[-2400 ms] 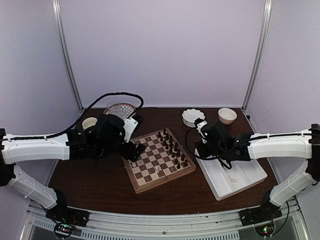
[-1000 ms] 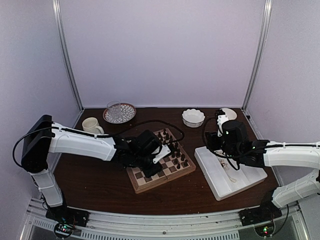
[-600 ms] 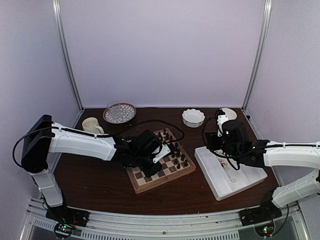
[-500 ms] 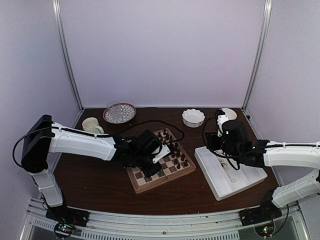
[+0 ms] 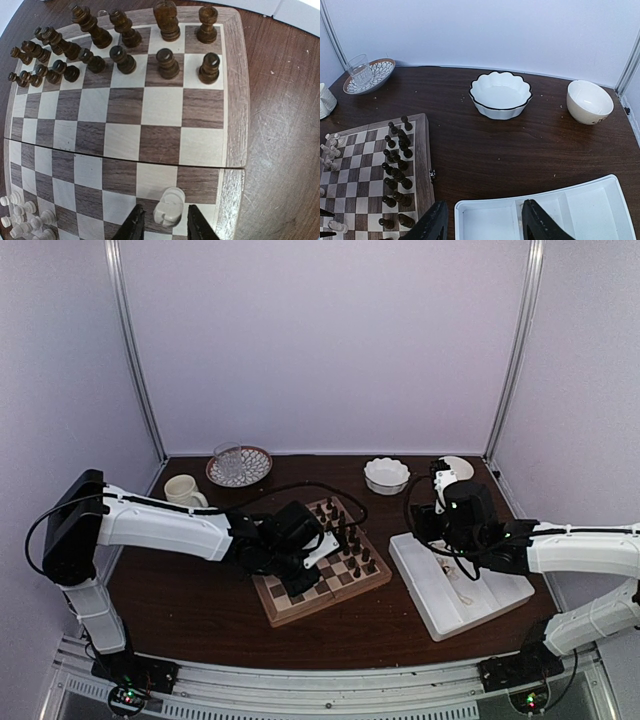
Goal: Set up the chess pieces on the board
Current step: Pick up the knight from the chessboard.
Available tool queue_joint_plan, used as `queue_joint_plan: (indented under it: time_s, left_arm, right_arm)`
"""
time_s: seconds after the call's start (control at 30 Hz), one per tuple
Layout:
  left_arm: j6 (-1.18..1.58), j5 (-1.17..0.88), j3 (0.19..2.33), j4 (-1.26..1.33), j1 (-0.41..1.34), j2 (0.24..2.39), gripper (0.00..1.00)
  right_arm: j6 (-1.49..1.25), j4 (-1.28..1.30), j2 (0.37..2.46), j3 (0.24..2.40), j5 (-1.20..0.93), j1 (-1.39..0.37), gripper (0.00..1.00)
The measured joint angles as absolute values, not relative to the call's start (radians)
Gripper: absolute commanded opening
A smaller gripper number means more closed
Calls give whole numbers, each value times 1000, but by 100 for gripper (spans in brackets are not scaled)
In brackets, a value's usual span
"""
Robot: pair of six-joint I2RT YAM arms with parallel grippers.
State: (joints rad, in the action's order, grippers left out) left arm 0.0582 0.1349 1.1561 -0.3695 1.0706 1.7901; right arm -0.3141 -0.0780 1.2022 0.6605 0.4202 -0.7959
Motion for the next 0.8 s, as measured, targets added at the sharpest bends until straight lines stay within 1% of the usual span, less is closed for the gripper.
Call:
queue_joint_plan:
  time_s: [0.27,0.37,0.47,0.63,0.8]
  left_arm:
    - [58,134,1156,-373,1071,1790,29]
    - [57,133,1158,-373,1071,1790,24]
    - [57,130,1158,-374,1071,1790,22]
    - [58,127,1159,-375,1071,1790,16]
    - [57,126,1161,-375,1071,1790,15]
  right_arm:
    - [-315,-76,1202,661,421,-796,53]
    - [-315,-75,1202,661,422,-796,53]
    - [-315,-75,1202,661,423,-794,53]
    - [-316,-75,1202,661,424,-794,53]
    - [-318,-74,1202,661,424,-793,53]
